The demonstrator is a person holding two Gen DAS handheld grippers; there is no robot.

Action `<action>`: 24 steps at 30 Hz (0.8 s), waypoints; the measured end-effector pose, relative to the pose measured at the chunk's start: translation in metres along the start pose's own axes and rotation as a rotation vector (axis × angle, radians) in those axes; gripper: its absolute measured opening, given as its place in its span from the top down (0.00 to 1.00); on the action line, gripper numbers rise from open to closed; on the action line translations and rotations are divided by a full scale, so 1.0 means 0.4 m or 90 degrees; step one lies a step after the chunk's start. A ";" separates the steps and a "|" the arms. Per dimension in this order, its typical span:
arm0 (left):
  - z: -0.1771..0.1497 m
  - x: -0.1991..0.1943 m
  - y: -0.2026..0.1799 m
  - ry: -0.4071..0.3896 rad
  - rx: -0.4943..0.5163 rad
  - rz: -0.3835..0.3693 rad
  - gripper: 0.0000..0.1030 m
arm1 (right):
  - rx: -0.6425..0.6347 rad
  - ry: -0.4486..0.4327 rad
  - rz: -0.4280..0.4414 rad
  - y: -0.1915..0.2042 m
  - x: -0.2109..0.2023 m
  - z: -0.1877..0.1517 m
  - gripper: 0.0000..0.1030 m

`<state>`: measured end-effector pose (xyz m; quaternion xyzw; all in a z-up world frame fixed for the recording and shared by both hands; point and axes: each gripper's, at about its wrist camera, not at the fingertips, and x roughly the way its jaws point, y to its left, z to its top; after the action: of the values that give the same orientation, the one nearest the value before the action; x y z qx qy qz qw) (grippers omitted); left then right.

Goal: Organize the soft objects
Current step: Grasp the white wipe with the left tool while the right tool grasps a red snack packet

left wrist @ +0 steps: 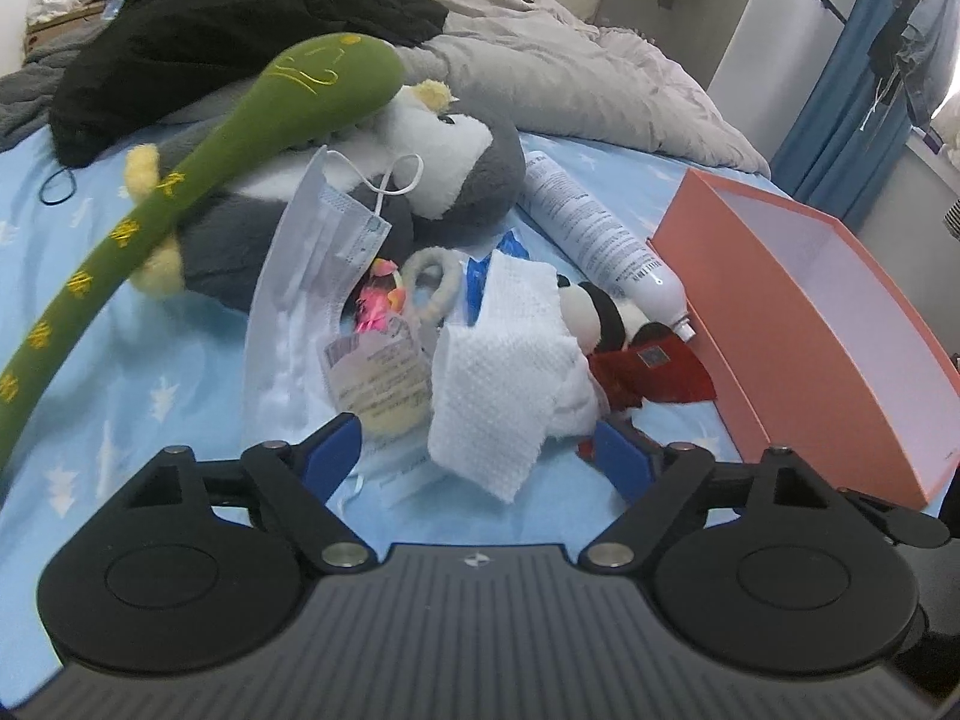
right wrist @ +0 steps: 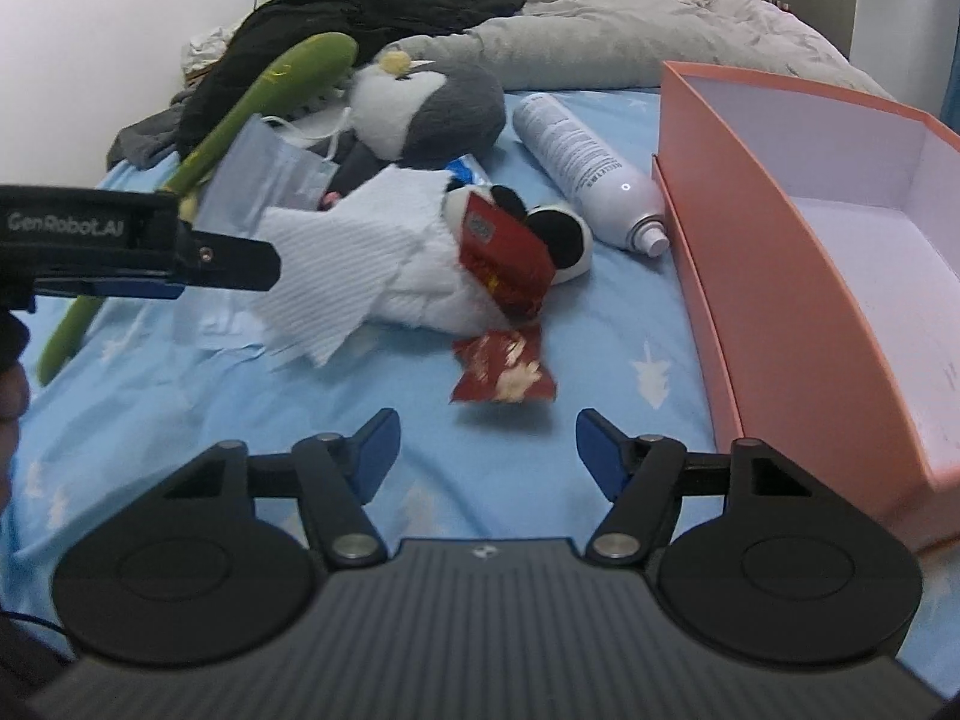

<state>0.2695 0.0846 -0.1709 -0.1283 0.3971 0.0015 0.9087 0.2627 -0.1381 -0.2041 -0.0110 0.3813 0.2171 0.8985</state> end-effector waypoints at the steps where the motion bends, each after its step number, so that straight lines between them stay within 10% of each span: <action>1: 0.006 0.014 0.003 0.001 0.000 -0.001 0.16 | 0.005 0.000 0.004 -0.007 0.017 0.007 0.34; 14: 0.055 0.155 0.016 0.016 0.003 -0.056 0.48 | 0.027 0.012 0.006 -0.033 0.160 0.056 0.35; 24: 0.042 0.107 0.016 -0.011 -0.019 -0.055 0.88 | 0.010 0.031 0.026 -0.017 0.156 0.064 0.59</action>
<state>0.3104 0.0903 -0.1923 -0.1585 0.3837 -0.0307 0.9093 0.3209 -0.1156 -0.2300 -0.0012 0.4049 0.2323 0.8844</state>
